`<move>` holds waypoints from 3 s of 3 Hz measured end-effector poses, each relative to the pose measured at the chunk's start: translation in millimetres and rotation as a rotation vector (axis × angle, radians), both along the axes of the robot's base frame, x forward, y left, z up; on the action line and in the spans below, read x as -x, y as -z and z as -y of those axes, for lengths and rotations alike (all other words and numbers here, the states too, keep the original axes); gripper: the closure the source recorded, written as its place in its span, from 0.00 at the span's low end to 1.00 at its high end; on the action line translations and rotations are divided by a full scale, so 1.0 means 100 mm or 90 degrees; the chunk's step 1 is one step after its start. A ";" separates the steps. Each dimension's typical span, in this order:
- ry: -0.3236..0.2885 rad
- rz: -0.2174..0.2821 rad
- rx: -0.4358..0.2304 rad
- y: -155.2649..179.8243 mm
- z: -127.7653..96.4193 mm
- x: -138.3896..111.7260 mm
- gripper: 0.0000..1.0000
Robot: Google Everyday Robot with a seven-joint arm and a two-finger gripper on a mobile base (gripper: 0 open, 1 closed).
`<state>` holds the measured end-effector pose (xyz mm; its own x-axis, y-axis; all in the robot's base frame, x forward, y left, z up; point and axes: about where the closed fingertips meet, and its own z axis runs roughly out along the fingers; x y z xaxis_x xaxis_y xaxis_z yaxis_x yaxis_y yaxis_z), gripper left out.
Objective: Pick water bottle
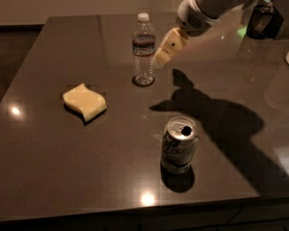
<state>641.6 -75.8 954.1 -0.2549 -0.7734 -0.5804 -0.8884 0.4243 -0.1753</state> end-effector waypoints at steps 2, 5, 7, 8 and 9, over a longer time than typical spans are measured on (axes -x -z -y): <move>-0.018 -0.008 -0.044 0.03 -0.46 -0.34 0.00; -0.043 -0.010 -0.073 -0.09 -0.52 -0.31 0.63; -0.140 0.043 -0.082 -0.73 -0.57 -0.02 1.00; -0.182 0.066 -0.070 -1.02 -0.59 0.12 1.00; -0.184 0.069 -0.066 -1.03 -0.55 0.15 1.00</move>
Offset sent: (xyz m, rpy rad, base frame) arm 0.0471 0.0627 0.0013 0.1064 0.0149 0.0375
